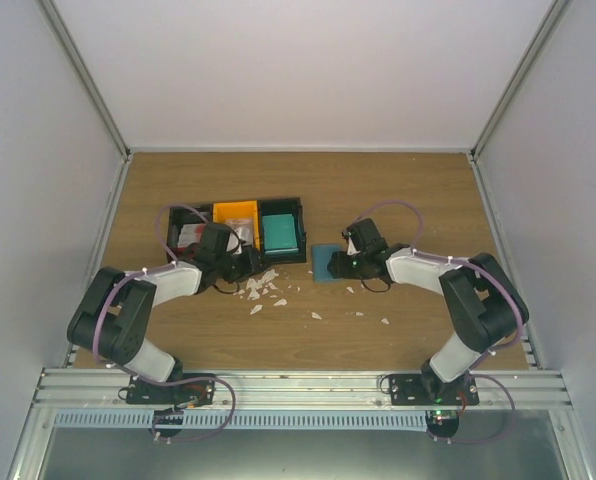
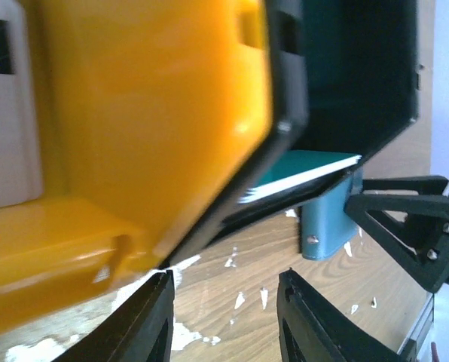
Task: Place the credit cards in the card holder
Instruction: Move the storage box to the center of the board, then pick up the card holder from the center of the board.
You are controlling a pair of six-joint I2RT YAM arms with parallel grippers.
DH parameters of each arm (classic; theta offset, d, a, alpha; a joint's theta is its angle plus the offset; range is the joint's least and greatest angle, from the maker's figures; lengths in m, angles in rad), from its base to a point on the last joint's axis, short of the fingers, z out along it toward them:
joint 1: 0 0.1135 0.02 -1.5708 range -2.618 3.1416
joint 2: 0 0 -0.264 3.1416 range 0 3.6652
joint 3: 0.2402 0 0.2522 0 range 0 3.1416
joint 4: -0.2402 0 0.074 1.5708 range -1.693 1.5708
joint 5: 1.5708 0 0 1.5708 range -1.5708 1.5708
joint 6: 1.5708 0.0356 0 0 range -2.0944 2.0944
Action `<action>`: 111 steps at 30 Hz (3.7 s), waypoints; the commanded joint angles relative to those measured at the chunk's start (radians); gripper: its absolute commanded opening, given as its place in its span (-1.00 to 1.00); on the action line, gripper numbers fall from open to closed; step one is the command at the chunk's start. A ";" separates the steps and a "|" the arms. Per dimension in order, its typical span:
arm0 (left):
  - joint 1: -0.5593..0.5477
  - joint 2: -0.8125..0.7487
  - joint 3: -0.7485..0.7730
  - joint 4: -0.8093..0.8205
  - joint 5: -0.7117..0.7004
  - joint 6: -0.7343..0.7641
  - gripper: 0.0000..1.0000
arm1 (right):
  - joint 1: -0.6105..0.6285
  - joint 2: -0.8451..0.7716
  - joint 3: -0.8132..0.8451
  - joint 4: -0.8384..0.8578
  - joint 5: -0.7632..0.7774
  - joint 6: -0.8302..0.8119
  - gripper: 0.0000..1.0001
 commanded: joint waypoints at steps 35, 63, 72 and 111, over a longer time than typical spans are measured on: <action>-0.377 0.315 0.366 -0.128 -0.249 0.036 -0.35 | -0.139 0.083 -0.135 0.345 -0.532 0.001 -0.20; -0.342 -0.345 0.260 -0.202 -0.197 0.111 0.76 | -0.139 -0.499 -0.246 0.411 -0.717 -0.049 -0.99; -0.283 -0.448 0.348 -0.292 0.035 0.239 0.76 | -0.137 -0.585 -0.141 0.619 -0.953 -0.029 -0.99; -0.285 -0.409 0.218 0.329 0.066 1.668 -1.00 | -0.123 -0.760 0.011 0.263 -0.728 0.494 0.71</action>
